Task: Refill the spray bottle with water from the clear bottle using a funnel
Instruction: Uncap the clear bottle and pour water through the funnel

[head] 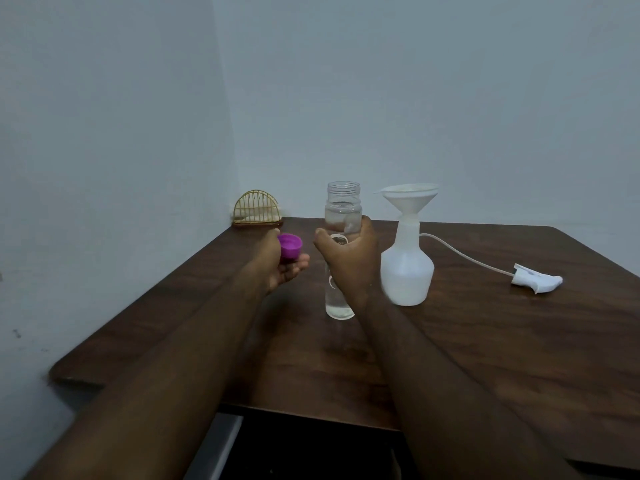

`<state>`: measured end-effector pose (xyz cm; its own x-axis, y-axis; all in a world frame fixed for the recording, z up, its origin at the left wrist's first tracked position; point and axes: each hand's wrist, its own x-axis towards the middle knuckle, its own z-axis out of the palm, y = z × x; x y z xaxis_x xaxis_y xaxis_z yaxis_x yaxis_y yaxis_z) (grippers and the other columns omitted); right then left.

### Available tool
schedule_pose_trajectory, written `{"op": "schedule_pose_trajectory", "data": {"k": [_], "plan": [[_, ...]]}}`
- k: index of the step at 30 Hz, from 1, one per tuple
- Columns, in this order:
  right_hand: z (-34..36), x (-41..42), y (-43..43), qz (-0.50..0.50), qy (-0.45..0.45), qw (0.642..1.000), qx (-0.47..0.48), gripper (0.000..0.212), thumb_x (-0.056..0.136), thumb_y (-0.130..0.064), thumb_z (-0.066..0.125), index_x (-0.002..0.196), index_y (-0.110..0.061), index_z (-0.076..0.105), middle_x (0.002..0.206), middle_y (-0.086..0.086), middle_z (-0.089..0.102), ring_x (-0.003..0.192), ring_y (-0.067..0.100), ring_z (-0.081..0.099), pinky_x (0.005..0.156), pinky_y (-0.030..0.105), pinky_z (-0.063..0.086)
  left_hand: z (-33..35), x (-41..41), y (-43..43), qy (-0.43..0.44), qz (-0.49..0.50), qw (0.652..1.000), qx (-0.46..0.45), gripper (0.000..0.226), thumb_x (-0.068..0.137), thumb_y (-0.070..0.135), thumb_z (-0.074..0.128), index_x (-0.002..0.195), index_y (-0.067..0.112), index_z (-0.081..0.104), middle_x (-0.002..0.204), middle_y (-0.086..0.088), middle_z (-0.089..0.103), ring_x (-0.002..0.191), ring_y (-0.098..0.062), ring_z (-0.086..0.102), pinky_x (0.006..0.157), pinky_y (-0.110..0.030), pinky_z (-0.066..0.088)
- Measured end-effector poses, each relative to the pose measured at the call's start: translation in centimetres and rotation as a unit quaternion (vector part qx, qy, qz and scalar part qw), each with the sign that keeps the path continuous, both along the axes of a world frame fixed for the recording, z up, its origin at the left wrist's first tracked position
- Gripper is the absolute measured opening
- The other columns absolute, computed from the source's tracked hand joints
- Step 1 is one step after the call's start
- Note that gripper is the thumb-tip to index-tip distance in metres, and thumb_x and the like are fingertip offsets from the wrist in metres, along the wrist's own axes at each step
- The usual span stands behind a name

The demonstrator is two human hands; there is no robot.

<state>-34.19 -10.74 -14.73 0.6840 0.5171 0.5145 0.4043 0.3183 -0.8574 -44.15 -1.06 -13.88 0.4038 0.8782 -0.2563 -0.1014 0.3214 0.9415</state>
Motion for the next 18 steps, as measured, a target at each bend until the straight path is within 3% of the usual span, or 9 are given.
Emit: {"op": "schedule_pose_trajectory", "data": {"k": [2,7,11,13,18], "plan": [[0.1,-0.1,0.0,-0.005,0.001,1.0,-0.001,0.033,0.064,-0.04,0.07,0.089,-0.021,0.059,0.08,-0.004,0.069,0.074,0.016,0.068,0.073,0.044,0.058,-1.1,0.1,0.3,0.062,0.0,0.997,0.048,0.043,0.102,0.044,0.032,0.114,0.006,0.048,0.079,-0.016,0.069,0.06,-0.018,0.064,0.048,-0.022,0.047],[0.2,-0.2,-0.2,-0.001,0.005,1.0,-0.002,0.033,0.066,-0.037,0.072,0.092,-0.02,0.06,0.082,-0.004,0.071,0.075,0.014,0.069,0.074,0.04,0.059,-2.5,0.7,0.2,0.218,0.004,0.962,0.165,0.044,0.103,0.043,0.032,0.109,0.006,0.054,0.066,-0.012,0.065,0.051,-0.017,0.057,0.05,-0.025,0.043],[0.1,-0.2,-0.2,-0.006,0.001,1.0,-0.008,0.035,0.065,-0.041,0.07,0.09,-0.02,0.058,0.08,-0.004,0.07,0.073,0.015,0.068,0.072,0.041,0.059,-3.8,1.1,0.9,0.391,0.003,0.843,0.37,0.052,0.103,0.044,0.026,0.089,0.01,0.063,0.081,-0.013,0.067,0.074,-0.022,0.062,0.072,-0.033,0.046],[0.1,-0.1,-0.1,-0.001,0.002,1.0,-0.009,0.034,0.065,-0.04,0.07,0.09,-0.02,0.058,0.079,-0.003,0.07,0.073,0.016,0.069,0.072,0.042,0.059,-4.2,0.9,1.0,0.431,0.003,0.804,0.41,0.058,0.103,0.048,0.022,0.08,0.013,0.063,0.08,-0.01,0.065,0.079,-0.021,0.061,0.078,-0.036,0.045],[0.2,-0.1,-0.4,0.003,-0.002,1.0,-0.01,0.041,0.065,-0.045,0.071,0.093,-0.021,0.054,0.08,-0.002,0.068,0.073,0.015,0.068,0.072,0.041,0.059,-5.1,0.6,1.5,0.435,0.05,0.803,0.404,0.069,0.1,0.056,0.015,0.075,0.013,0.063,0.071,-0.007,0.063,0.071,-0.016,0.059,0.072,-0.034,0.044]]}}
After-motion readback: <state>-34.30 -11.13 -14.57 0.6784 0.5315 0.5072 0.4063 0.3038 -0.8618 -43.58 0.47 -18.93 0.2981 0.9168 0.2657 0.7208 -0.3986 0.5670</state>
